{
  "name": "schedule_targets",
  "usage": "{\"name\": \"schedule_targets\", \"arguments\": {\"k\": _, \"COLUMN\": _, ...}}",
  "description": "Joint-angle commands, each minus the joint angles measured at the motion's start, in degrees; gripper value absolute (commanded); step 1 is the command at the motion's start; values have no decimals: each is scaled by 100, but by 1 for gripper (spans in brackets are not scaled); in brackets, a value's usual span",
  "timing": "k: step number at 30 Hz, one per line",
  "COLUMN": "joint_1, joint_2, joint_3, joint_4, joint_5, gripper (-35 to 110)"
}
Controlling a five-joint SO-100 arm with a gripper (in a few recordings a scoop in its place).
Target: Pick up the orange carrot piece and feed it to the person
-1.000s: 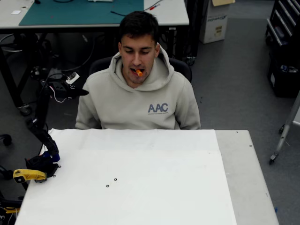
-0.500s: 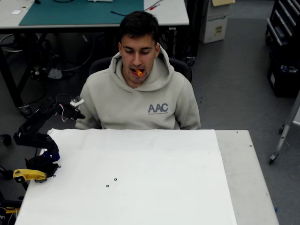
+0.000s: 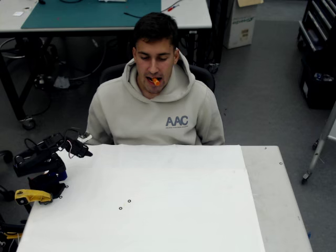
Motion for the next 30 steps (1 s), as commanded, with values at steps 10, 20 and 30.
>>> {"name": "schedule_targets", "arguments": {"k": 10, "joint_1": -35, "joint_2": 1020, "joint_3": 976, "joint_4": -70, "joint_5": -114, "gripper": -2}}
{"name": "schedule_targets", "arguments": {"k": 20, "joint_1": -26, "joint_2": 1028, "joint_3": 940, "joint_4": -70, "joint_5": -62, "gripper": -2}}
{"name": "schedule_targets", "arguments": {"k": 30, "joint_1": -26, "joint_2": 1028, "joint_3": 940, "joint_4": -70, "joint_5": -62, "gripper": -2}}
